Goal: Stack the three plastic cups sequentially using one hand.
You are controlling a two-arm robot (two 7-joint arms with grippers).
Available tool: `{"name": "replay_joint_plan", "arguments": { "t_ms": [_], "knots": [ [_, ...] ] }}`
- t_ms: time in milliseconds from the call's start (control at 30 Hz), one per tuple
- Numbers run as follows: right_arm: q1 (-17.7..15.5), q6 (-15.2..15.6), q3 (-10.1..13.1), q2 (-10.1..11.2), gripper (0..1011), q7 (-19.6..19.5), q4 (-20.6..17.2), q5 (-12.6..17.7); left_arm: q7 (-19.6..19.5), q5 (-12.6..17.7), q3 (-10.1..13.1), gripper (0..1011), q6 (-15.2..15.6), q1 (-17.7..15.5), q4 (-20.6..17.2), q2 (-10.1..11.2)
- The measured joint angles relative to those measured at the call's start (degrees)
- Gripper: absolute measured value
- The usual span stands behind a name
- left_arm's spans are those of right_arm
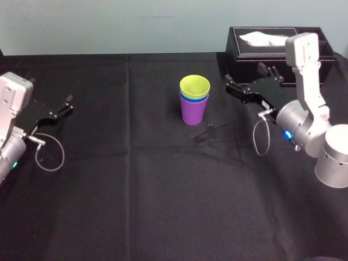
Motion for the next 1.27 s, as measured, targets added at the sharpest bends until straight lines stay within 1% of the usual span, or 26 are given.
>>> {"name": "replay_joint_plan", "arguments": {
  "t_ms": [167, 433, 533, 1267],
  "knots": [
    [-1.26, 1.33, 0.56, -1.03, 1003, -0.79, 0.33, -0.45, 0.0, 0.0, 0.0, 1010, 0.0, 0.0, 0.0, 0.0],
    [-1.92, 2.17, 1.21, -1.99, 1003, -0.91, 1.0, -1.35, 0.0, 0.0, 0.0, 1010, 0.0, 0.0, 0.0, 0.0],
    [-1.9, 2.24, 1.31, -1.95, 1003, -0.03, 1.13, -1.51, 0.0, 0.0, 0.0, 1010, 0.0, 0.0, 0.0, 0.0],
    [-1.83, 2.22, 1.22, -1.93, 1003, -0.22, 1.1, -1.44, 0.0, 0.0, 0.0, 1010, 0.0, 0.0, 0.0, 0.0]
  ]
}}
